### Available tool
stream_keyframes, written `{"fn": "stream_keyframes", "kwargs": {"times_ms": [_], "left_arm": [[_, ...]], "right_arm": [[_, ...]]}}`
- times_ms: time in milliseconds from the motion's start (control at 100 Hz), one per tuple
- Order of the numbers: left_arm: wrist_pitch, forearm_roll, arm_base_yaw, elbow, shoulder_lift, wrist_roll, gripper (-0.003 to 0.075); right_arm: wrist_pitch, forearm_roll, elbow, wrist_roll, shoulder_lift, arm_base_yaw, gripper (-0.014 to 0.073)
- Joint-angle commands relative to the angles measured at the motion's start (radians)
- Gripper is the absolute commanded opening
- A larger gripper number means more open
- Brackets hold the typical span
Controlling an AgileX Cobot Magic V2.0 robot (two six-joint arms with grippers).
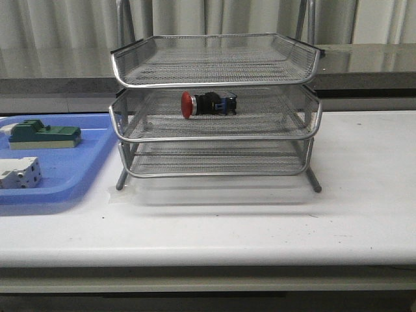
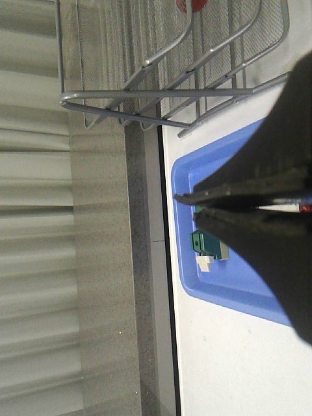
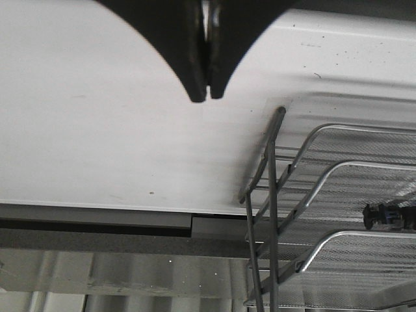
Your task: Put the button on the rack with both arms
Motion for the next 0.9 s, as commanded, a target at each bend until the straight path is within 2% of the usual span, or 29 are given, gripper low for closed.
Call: {"fn": "stream_keyframes", "kwargs": {"times_ms": [0, 890], "left_arm": [[-0.066, -0.010, 0.001, -0.028, 0.007, -0.008, -0.0020], [-0.066, -0.010, 0.001, -0.028, 0.007, -0.008, -0.0020]], "right_arm": [[-0.122, -0.013, -0.008, 0.010, -0.017, -0.007, -0.0061], [-0.126, -0.013, 0.003, 0.010, -0.017, -0.007, -0.0061]]}}
